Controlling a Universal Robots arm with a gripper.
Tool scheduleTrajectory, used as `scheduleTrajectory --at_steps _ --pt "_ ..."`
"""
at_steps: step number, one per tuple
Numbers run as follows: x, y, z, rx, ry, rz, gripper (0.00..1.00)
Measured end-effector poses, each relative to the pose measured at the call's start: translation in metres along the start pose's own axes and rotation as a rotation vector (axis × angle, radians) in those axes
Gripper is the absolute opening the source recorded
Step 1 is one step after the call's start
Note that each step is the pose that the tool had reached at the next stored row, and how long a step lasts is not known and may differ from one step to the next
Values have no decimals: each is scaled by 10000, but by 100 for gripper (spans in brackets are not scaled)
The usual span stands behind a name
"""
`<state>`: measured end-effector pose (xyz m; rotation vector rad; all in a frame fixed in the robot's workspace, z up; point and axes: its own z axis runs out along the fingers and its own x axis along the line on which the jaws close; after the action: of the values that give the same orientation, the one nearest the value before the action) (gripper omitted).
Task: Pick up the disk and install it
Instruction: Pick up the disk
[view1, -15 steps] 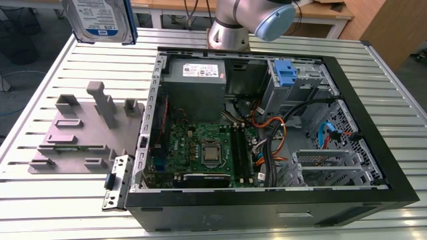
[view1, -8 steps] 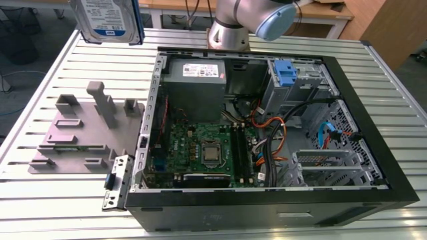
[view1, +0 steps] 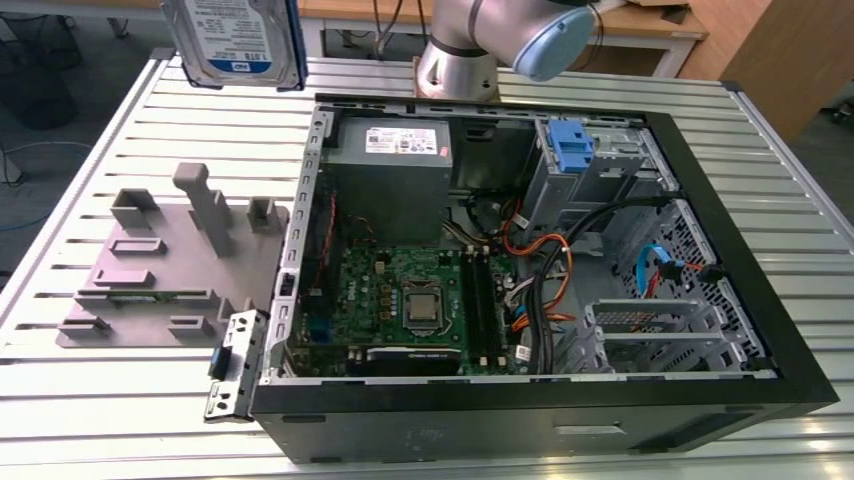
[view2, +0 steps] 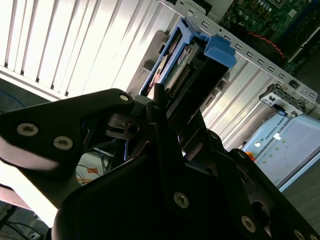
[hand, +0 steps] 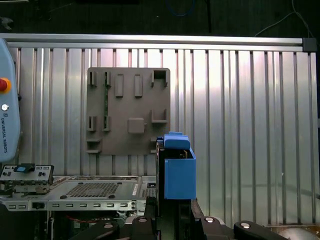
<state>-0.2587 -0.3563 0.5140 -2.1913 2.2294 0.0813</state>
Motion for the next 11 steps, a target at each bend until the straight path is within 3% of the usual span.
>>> scheduleTrajectory --at_steps 11 --pt "-5 -272 -7 -6 0 0 35"
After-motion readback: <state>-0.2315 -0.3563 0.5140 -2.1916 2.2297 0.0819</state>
